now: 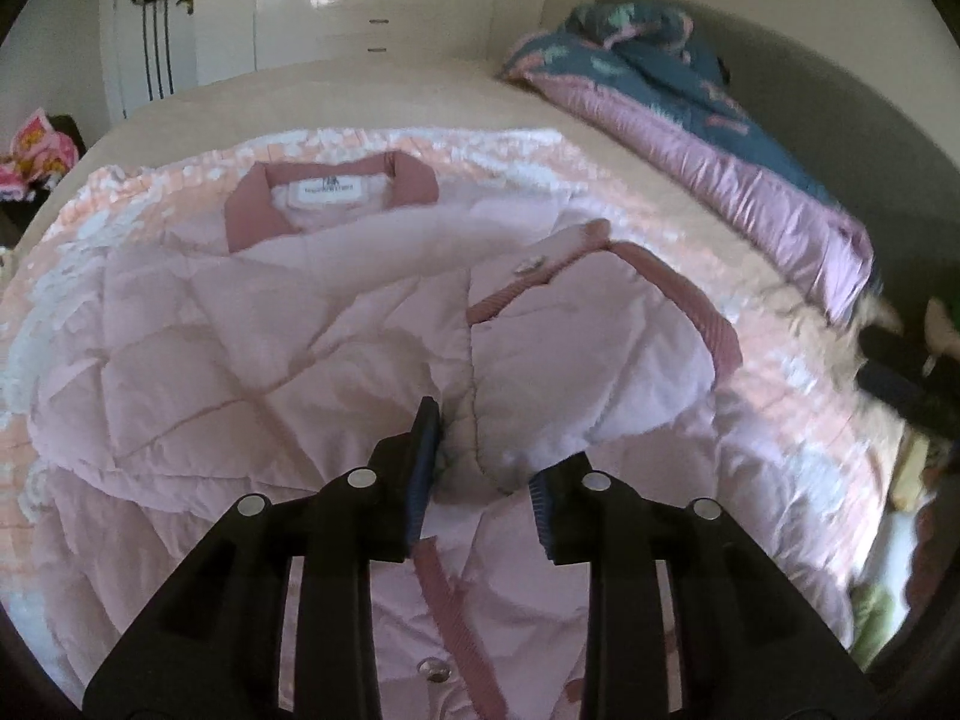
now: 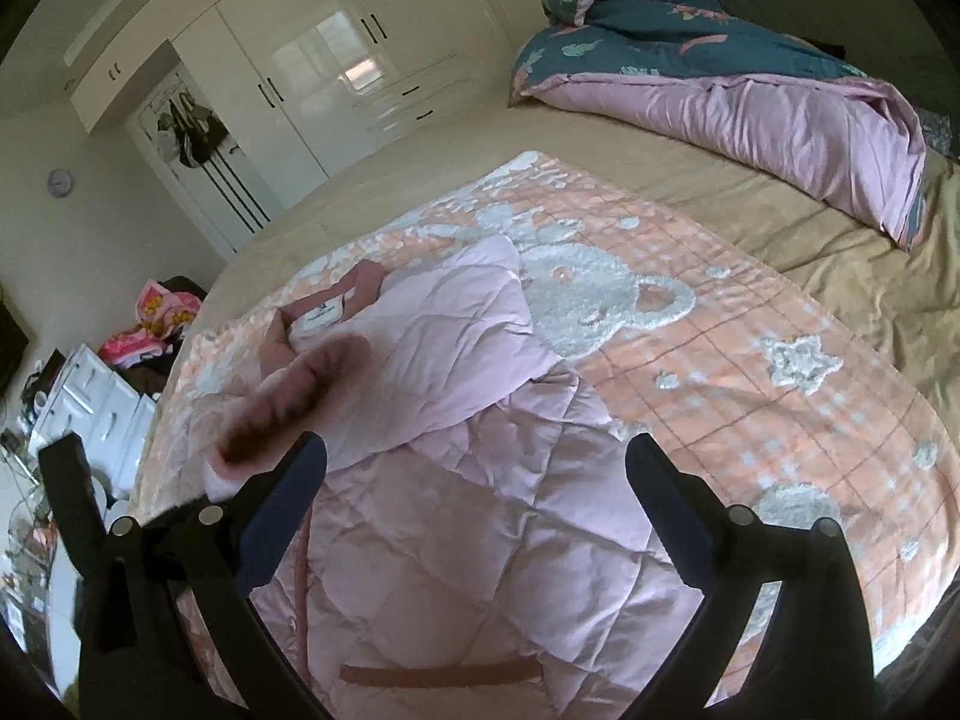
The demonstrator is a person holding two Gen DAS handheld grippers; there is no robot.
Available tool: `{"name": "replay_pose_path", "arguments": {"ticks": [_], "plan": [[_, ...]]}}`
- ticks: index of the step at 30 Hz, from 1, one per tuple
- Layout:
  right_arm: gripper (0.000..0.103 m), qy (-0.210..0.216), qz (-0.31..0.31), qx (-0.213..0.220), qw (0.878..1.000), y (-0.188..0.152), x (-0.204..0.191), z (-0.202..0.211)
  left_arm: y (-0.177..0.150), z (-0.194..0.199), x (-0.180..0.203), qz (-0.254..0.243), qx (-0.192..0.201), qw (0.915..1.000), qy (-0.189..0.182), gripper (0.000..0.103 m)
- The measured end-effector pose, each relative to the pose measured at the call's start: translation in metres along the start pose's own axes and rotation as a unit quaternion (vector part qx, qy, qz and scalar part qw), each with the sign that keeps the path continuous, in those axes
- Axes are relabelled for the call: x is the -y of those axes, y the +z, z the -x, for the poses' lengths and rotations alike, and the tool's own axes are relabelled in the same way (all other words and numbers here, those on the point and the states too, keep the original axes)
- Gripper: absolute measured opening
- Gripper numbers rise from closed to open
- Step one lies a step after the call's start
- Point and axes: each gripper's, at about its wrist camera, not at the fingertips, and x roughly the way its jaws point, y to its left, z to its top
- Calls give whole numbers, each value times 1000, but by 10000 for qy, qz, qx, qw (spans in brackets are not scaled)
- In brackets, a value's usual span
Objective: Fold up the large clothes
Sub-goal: 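Lower the sleeve onto the jacket front and open the left tool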
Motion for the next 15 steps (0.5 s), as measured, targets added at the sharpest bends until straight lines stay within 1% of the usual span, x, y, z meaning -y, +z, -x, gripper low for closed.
{"name": "replay_pose_path", "arguments": {"ticks": [4, 5, 6, 7, 8, 10, 11, 12, 13, 14, 15], "plan": [[99, 27, -15, -29, 10000, -1, 2, -1, -10, -10, 5, -164, -311, 9993, 148, 27], [99, 39, -25, -29, 10000, -1, 3, -1, -12, -13, 4, -164, -400, 9990, 141, 35], [99, 46, -41, -31, 10000, -1, 3, 0, -15, -14, 4, -145, -500, 9986, 89, 45], [99, 49, -47, -30, 10000, -1, 3, 0, -18, -14, 4, -134, -553, 9984, 27, 49], [99, 71, -52, -34, 10000, -1, 3, 0, -21, -14, 4, -153, -591, 9981, 12, 51], [99, 87, -54, -55, 9999, -2, 2, -1, -27, -10, 6, -251, -626, 9977, 46, 54], [99, 108, -39, -69, 9999, -3, 1, -1, -29, -8, 5, -241, -656, 9975, 42, 57], [99, 117, -24, -83, 9999, -3, -1, -2, -31, -6, 2, -167, -708, 9973, 20, 68], [99, 111, -9, -90, 9999, -4, -1, -2, -32, -3, -2, -63, -737, 9973, -30, 74], [99, 116, 10, -105, 9999, -5, -3, -3, -33, 0, -5, 14, -744, 9972, -87, 78], [99, 125, 15, -115, 9999, -6, -4, -3, -35, 3, -9, 108, -729, 9971, -167, 79]]}}
